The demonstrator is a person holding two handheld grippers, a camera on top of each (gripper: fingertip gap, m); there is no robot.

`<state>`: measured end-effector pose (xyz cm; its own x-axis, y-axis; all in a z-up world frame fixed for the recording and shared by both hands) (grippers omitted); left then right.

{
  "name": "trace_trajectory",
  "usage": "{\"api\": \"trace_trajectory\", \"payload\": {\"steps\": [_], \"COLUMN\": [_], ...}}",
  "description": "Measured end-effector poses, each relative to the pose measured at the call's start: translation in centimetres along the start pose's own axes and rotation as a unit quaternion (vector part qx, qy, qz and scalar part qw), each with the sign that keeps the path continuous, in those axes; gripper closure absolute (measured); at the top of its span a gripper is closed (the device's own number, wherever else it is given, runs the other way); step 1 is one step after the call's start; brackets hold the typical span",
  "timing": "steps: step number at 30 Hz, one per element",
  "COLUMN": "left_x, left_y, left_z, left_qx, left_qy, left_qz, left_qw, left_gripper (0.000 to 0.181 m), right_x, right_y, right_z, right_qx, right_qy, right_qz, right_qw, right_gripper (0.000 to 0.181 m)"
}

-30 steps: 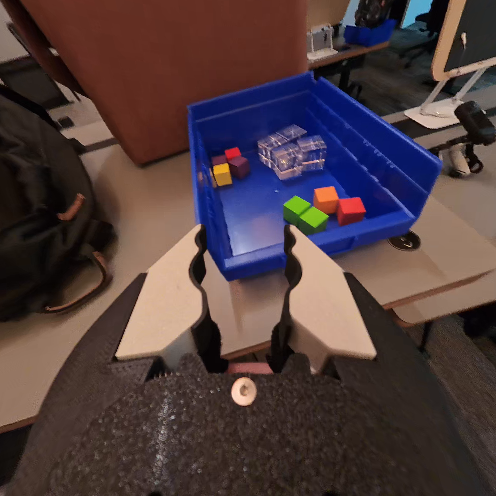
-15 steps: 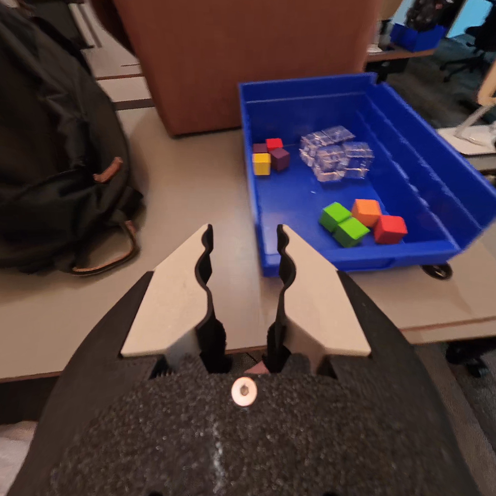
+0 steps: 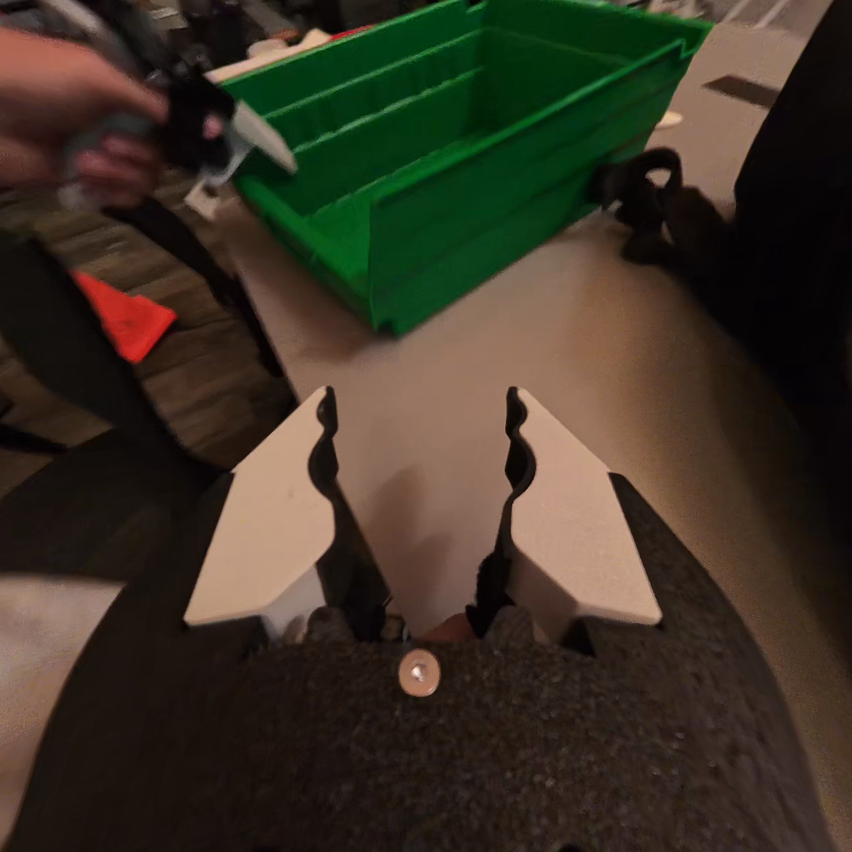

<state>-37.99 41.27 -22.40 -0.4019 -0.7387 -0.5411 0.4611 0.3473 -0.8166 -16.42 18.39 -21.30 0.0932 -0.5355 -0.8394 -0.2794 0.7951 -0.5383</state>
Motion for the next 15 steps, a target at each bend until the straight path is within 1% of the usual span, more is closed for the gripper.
{"api": "trace_trajectory", "payload": {"steps": [1, 2, 4, 6, 7, 8, 10, 11, 12, 13, 15], "left_x": [0.7, 1.6, 3.5, 5.5, 6.6, 7.5, 9.2, 9.8, 10.4, 11.0, 11.6], "left_y": [-0.3, -0.7, -1.6, -2.6, -3.1, -3.7, -4.8, -5.5, -6.1, -6.6, -8.0], "left_z": [0.6, 1.3, 2.9, 4.4, 5.2, 5.8, 7.3, 8.3, 9.5, 10.8, 13.7], "left_qx": [-0.009, -0.025, -0.043, -0.054, -0.055, -0.057, -0.080, -0.093, -0.099, -0.107, -0.112], "left_qy": [-0.010, -0.008, -0.006, -0.004, -0.009, -0.017, -0.007, 0.007, 0.014, 0.019, 0.035], "left_qz": [0.004, 0.007, 0.013, 0.021, 0.026, 0.035, 0.048, 0.057, 0.070, 0.079, 0.114], "left_qw": [1.000, 1.000, 0.999, 0.998, 0.998, 0.998, 0.996, 0.994, 0.992, 0.991, 0.987], "left_gripper": [0.177, 0.176, 0.175, 0.176, 0.176, 0.175, 0.174, 0.174, 0.172, 0.172, 0.171], "right_x": [-0.9, -1.7, -2.8, -3.7, -3.7, -3.6, -3.4, -3.1, -2.7, -2.5, -2.3], "right_y": [1.9, 3.4, 5.2, 6.1, 6.3, 6.4, 5.6, 4.8, 3.9, 2.7, -1.0], "right_z": [-0.6, -1.0, -1.4, -1.0, -0.4, -0.2, 0.3, 0.5, 0.8, 0.9, 1.2], "right_qx": [0.025, 0.035, 0.028, 0.022, 0.035, 0.036, 0.064, 0.091, 0.125, 0.142, 0.157], "right_qy": [0.009, 0.022, 0.063, 0.097, 0.110, 0.118, 0.118, 0.105, 0.086, 0.068, 0.062], "right_qz": [0.009, 0.015, 0.026, 0.048, 0.047, 0.041, 0.039, 0.029, 0.018, 0.020, 0.060], "right_qw": [1.000, 0.999, 0.997, 0.994, 0.992, 0.991, 0.990, 0.990, 0.988, 0.987, 0.984], "right_gripper": [0.108, 0.108, 0.121, 0.133, 0.136, 0.135, 0.157, 0.168, 0.176, 0.177, 0.177]}}
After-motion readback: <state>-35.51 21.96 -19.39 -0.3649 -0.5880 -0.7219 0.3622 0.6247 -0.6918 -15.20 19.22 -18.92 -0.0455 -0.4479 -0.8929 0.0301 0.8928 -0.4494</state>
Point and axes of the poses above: each gripper's, where its closed fingertips meet, y out along the fingers, x out of its underside, z = x × y across the jaws, the point moved 5 cm from there along -y, back along the fingers, and after that the axes turned 6 degrees about -z, right-handed, at the moved point
